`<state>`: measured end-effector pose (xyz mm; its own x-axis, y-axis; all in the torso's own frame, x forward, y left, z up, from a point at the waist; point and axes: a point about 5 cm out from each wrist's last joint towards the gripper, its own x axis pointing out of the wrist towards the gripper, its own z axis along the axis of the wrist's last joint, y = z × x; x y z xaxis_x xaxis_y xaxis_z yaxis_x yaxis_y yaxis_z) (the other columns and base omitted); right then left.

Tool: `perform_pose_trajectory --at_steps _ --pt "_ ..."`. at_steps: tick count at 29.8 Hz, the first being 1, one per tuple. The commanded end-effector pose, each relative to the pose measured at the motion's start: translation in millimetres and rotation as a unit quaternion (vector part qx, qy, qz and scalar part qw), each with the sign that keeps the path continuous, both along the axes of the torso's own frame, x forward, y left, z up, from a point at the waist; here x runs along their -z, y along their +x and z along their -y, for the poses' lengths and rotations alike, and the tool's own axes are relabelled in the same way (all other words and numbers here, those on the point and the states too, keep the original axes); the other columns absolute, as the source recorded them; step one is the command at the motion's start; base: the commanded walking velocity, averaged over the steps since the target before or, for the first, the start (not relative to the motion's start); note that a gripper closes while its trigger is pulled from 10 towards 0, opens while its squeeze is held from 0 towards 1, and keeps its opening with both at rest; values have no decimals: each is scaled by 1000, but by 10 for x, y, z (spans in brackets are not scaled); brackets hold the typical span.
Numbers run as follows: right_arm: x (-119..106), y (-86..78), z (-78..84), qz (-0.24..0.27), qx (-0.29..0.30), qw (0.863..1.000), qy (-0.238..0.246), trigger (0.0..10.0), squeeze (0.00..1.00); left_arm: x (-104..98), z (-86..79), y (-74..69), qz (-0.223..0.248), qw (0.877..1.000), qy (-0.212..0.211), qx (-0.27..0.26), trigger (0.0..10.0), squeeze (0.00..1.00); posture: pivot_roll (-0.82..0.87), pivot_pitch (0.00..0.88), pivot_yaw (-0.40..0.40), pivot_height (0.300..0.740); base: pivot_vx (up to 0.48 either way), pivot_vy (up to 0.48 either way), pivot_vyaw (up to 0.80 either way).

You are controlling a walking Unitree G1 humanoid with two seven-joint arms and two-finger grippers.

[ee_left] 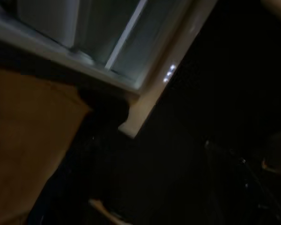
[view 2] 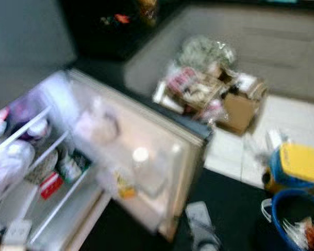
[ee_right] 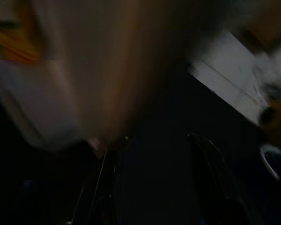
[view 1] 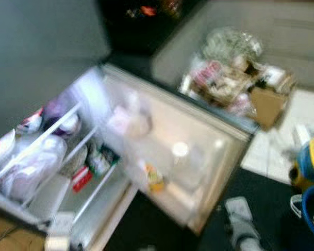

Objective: Restocking fridge

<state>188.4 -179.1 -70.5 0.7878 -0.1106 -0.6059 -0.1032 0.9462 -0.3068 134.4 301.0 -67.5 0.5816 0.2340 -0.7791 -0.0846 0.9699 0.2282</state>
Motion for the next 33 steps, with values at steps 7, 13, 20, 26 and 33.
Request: perform_pose_trajectory --at_steps 7,13,20,26,33 --pt "26 -54 48 -9 9 1000 -5 10000 118 4 14 11 -1 1000 -1 2 10000 0 27 78 29 740 0 0 400" --pt "23 -50 49 -8 13 1000 0 10000 94 5 26 22 -2 1000 -4 6 10000 0 27 78 29 740 0 0 0" --pt "25 -53 48 -9 13 1000 0 10000 86 6 39 33 -1 1000 -6 10 10000 0 25 77 29 740 0 -43 0" --pt "25 -52 45 -9 13 1000 0 10000 90 5 50 46 0 1000 -7 13 10000 0 24 77 29 740 0 -389 0" --pt "25 -54 44 -8 11 1000 0 10000 94 8 61 49 1 1000 -8 14 10000 0 25 77 28 740 0 -368 0"
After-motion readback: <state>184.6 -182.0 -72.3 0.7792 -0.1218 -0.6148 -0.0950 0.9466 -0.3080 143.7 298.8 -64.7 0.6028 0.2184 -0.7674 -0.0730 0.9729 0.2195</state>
